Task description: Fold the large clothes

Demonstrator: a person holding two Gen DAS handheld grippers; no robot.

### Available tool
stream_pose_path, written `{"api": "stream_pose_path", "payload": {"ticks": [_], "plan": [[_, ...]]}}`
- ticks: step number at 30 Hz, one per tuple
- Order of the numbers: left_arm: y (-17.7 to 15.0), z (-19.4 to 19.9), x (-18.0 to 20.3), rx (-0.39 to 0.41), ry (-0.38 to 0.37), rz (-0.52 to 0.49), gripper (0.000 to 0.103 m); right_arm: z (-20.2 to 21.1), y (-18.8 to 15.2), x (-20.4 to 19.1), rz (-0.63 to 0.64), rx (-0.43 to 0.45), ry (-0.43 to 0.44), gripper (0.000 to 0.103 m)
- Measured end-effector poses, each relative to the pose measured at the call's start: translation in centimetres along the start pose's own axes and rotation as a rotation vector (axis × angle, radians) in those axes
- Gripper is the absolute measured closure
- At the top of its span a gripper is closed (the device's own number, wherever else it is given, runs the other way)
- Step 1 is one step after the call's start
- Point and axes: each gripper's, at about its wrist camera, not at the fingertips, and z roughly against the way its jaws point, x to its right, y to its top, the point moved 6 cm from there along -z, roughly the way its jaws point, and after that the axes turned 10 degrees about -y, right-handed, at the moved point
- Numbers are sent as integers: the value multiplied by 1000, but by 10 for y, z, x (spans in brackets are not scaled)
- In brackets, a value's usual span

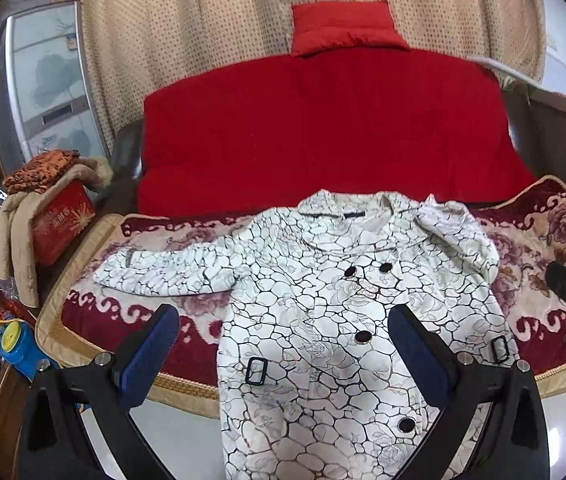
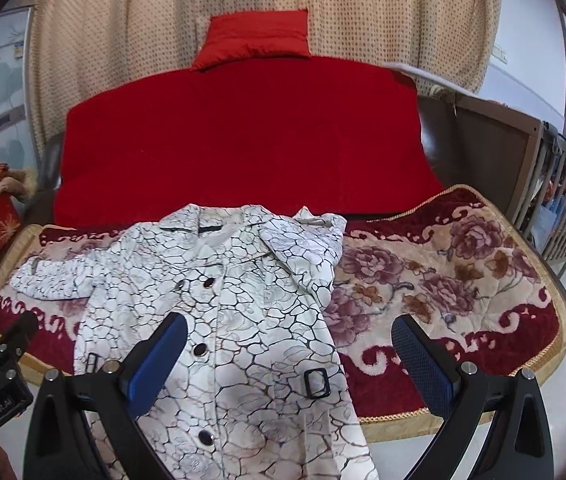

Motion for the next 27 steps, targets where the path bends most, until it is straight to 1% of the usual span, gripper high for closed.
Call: {"api": "stream_pose_path", "payload": {"ticks": [6,8,11,12,13,15,16,17,19,20,22,23,24,27], "plan": [[12,-40,7,-49,14,-3,0,-37,7,3,-2,-40,5,0],[15,-55,9,-68,2,1,0,-51,11,5,-2,-50,9,0],[11,-94,14,-152,-37,2,0,-75,18,10,-11,-61,43,0],[7,-109,15,-188,-47,2,0,-87,22,14,-26,-65,80,0],[1,-129,16,-236,-60,5,0,-103,26,20,-45,-76,138,0],[-11,-155,16,-317,-69,11,0,-137,33,30,-82,-117,244,0],[-19,-170,15,-363,-55,9,0,-157,37,37,-109,-142,298,0],[-26,-181,14,-390,-41,1,0,-181,41,45,-146,-172,347,0],[-39,-199,11,-422,-19,-5,0,-224,47,58,-224,-237,388,0],[-43,-204,10,-428,-11,-4,0,-248,51,62,-274,-272,416,0],[-47,-210,7,-419,-4,-14,0,-291,56,69,-364,-333,444,0],[-46,-211,6,-409,-3,-21,0,-307,59,68,-384,-355,457,2],[-44,-211,5,-395,-5,-25,0,-327,62,66,-408,-385,471,4],[-40,-210,-2,-364,-22,-13,0,-377,67,57,-479,-455,462,12]]}}
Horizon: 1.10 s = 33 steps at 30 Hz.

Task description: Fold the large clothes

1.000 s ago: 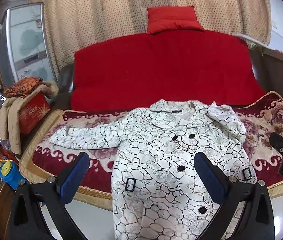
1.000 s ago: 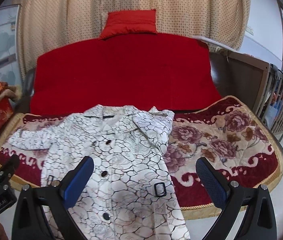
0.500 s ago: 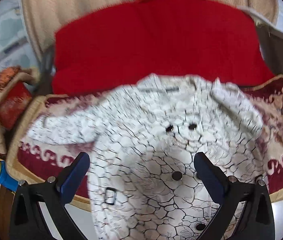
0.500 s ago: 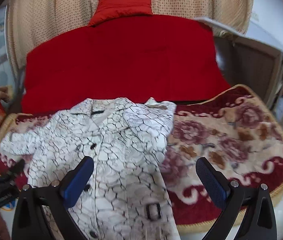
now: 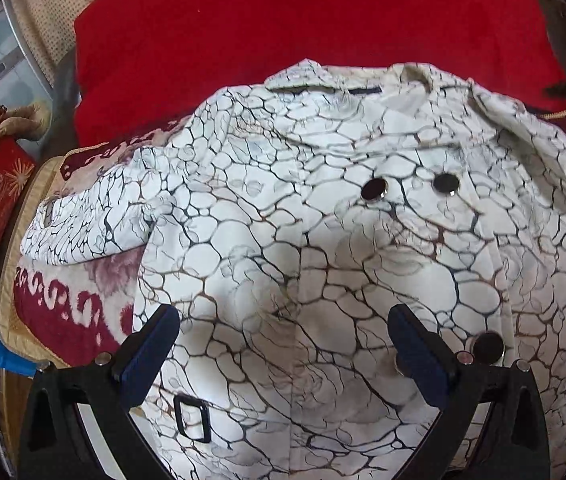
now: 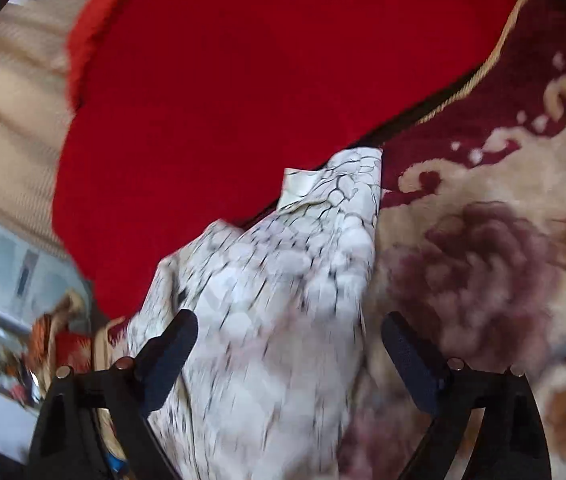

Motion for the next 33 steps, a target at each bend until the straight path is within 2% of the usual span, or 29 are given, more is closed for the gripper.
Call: {"api": "stream_pose_path", "payload": {"ticks": [2,3,4,5,6,7,10,13,15,18,19,21,22,24,26,28,30,31,32,33], "plan": [[3,2,-4,20,4,-1,0,-31,8,8,-66,-50,-83,34],[4,4,-8,33,9,-2,0,-46,7,11,-108,-91,-101,40],[4,7,-11,47,16,-5,0,-57,5,12,-141,-125,-85,65],[5,10,-14,63,21,-5,0,-67,0,8,-177,-164,-44,75],[6,16,-19,81,24,-4,0,-68,-2,4,-192,-156,-35,77],[7,20,-23,95,25,0,0,-60,-1,-4,-172,-90,-54,87],[8,38,-40,146,20,35,0,-32,-2,-35,-52,58,-75,93],[7,56,-60,196,19,75,0,-3,-17,-90,129,174,-72,93],[4,67,-75,223,32,98,0,12,-42,-135,281,218,-63,93],[-6,83,-104,245,63,141,0,15,-98,-195,484,218,-62,93],[-9,86,-112,246,71,156,0,8,-125,-213,557,199,-66,93],[-17,93,-129,244,80,193,0,-10,-172,-228,634,138,-72,93],[-22,96,-136,245,77,209,0,-23,-197,-231,662,93,-78,89],[-28,100,-144,244,76,223,0,-52,-234,-227,691,24,-138,88],[-31,102,-144,242,78,219,0,-67,-258,-218,705,24,-186,87],[-28,101,-137,238,58,207,0,-62,-262,-212,690,58,-133,87],[-24,101,-123,234,17,192,0,-51,-259,-199,637,4,-44,78],[-19,100,-113,233,-11,178,0,-43,-255,-194,595,-30,15,60],[-14,100,-102,234,-32,159,0,-34,-254,-189,539,-63,100,32],[-9,100,-90,231,-53,132,0,-20,-252,-181,496,-76,172,24]]}}
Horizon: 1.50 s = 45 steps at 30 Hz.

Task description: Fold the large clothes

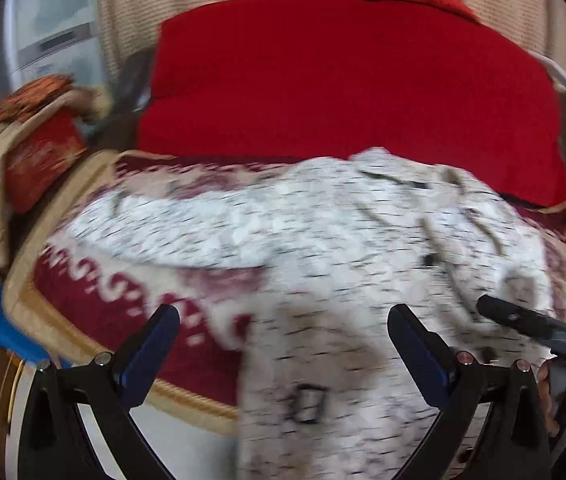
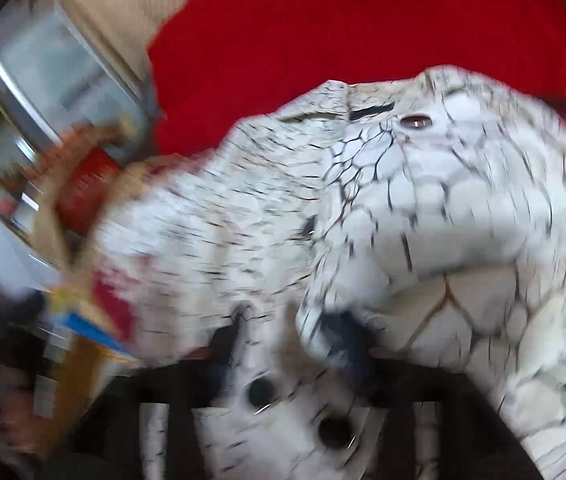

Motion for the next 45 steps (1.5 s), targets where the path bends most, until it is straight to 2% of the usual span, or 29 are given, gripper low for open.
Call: {"api": "stream_pose_path", "payload": {"ticks": [2,5,6,8,9,10,11,14,17,18,19,20,21,22,23,24,26,27,30,33,34,36,37,38,40,41,44,45], "plan": [[6,-7,30,-18,-43,-56,0,25,0,13,-83,79,126,22],[16,-23,76,-35,-99,-116,0,61,6,55,-215,217,169,23],[18,-31,91,-42,-108,-137,0,67,8,69,-264,238,170,24],[20,-50,125,-69,-124,-174,0,78,13,104,-409,270,225,43],[20,-62,140,-90,-138,-187,0,79,14,120,-476,280,244,49],[18,-77,156,-120,-149,-196,0,80,15,133,-528,286,247,63],[17,-88,168,-138,-153,-199,0,76,15,145,-585,283,257,68],[19,-121,199,-158,-147,-232,10,65,8,162,-681,262,295,68],[19,-149,223,-206,-170,-252,32,51,0,180,-762,243,277,68],[19,-156,229,-215,-169,-265,35,52,-6,188,-805,234,296,69],[20,-164,232,-222,-152,-282,35,47,-11,194,-851,225,317,72],[19,-172,234,-230,-140,-293,41,42,-16,199,-886,216,327,76],[18,-180,234,-240,-152,-292,48,39,-18,200,-892,210,329,78],[19,-181,233,-238,-171,-281,50,41,-19,203,-883,207,315,81],[22,-181,230,-228,-190,-264,62,43,-19,201,-863,205,291,82],[26,-177,224,-213,-211,-240,80,43,-20,200,-852,202,279,81],[37,-169,206,-200,-297,-155,93,42,-20,198,-846,196,272,82],[42,-166,196,-193,-327,-113,94,42,-17,197,-842,194,268,82],[55,-150,153,-160,-350,1,94,39,-11,192,-803,186,214,82],[50,-128,103,-167,-381,75,94,45,2,179,-729,181,135,82],[44,-120,84,-167,-375,95,92,45,2,177,-708,177,111,82],[24,-109,47,-198,-409,154,82,49,7,171,-681,171,74,82],[14,-103,32,-209,-394,172,82,52,9,167,-671,171,67,82],[6,-97,14,-208,-352,180,82,54,14,160,-654,175,50,77],[-8,-83,-23,-187,-280,197,75,63,22,143,-589,189,3,77],[-14,-77,-39,-187,-270,216,68,61,28,134,-552,191,-8,77],[-26,-58,-89,-158,-239,284,65,55,44,93,-442,172,-28,77],[-27,-55,-107,-145,-215,307,60,50,46,80,-411,159,-28,77]]}}
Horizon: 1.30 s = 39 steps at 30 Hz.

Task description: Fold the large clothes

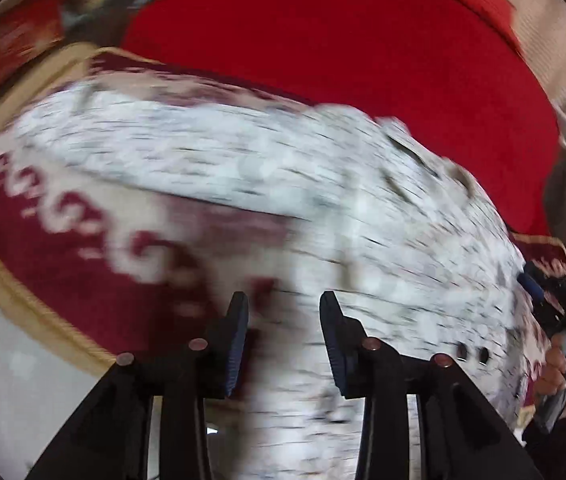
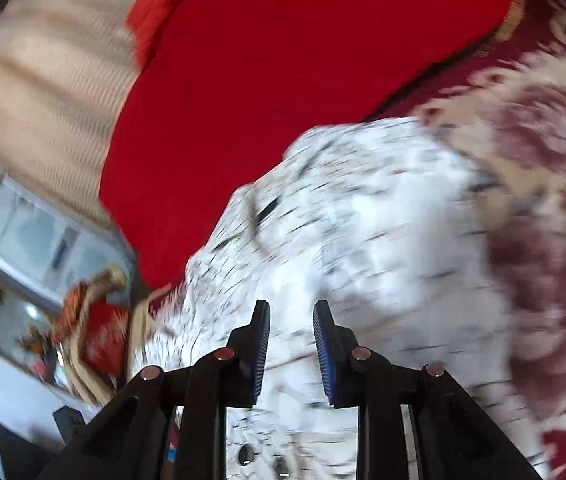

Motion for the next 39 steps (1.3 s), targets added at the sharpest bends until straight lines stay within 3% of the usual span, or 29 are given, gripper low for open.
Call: {"api": "stream_pose_path", "payload": {"ticks": [3,7,10,12,15,19,20,22,24,25,27,30,35,39], "plan": [[15,22,-54,69,54,121,44,-22,-20,-34,85,-55,-12,77],[37,31,-103,110,49,245,41,-67,-60,-38,119,-214,-62,78],[59,19,-126,128,-13,356,33,-64,-63,-46,155,-155,-56,77],[72,8,-141,145,-49,451,32,-54,-65,-49,168,-143,1,77],[90,-7,-169,184,-35,585,32,-43,-70,-57,230,-84,13,77],[104,-28,-202,211,-55,716,34,-51,-82,-55,272,-80,-27,77],[106,-31,-209,227,-66,744,37,-50,-84,-53,276,-77,-30,76],[111,-38,-221,264,-75,771,69,-50,-86,-50,297,-54,-26,76],[114,-45,-228,263,-89,789,93,-49,-88,-52,330,-38,-31,76],[116,-47,-230,271,-96,798,95,-50,-88,-50,335,-37,-31,76],[123,-45,-225,276,-68,750,99,-49,-87,-49,332,-42,-22,76],[145,-24,-190,299,21,552,100,-45,-82,-50,317,-46,-1,77],[183,21,-84,330,57,201,100,-12,-60,-50,292,35,23,77],[186,47,26,318,40,-89,100,21,-41,-40,251,109,30,77]]}}
